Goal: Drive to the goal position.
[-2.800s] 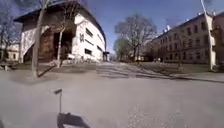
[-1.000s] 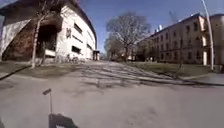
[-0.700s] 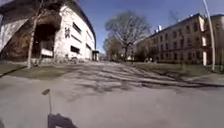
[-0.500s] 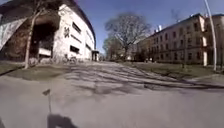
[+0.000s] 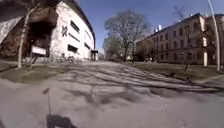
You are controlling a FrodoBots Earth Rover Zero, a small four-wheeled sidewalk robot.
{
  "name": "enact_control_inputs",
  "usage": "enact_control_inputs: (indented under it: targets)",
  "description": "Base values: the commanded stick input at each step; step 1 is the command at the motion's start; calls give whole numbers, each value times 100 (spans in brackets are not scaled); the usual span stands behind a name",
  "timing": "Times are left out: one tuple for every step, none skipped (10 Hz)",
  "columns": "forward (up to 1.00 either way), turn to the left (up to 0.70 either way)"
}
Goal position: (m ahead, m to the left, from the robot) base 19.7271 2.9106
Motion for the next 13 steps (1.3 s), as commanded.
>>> enact_control_inputs:
  targets:
    - [100,0]
    - [100,0]
    - [100,0]
    - [100,0]
    - [100,0]
    - [100,0]
    - [100,0]
    - [100,0]
    - [100,0]
    - [100,0]
    - [100,0]
    - [100,0]
    - [100,0]
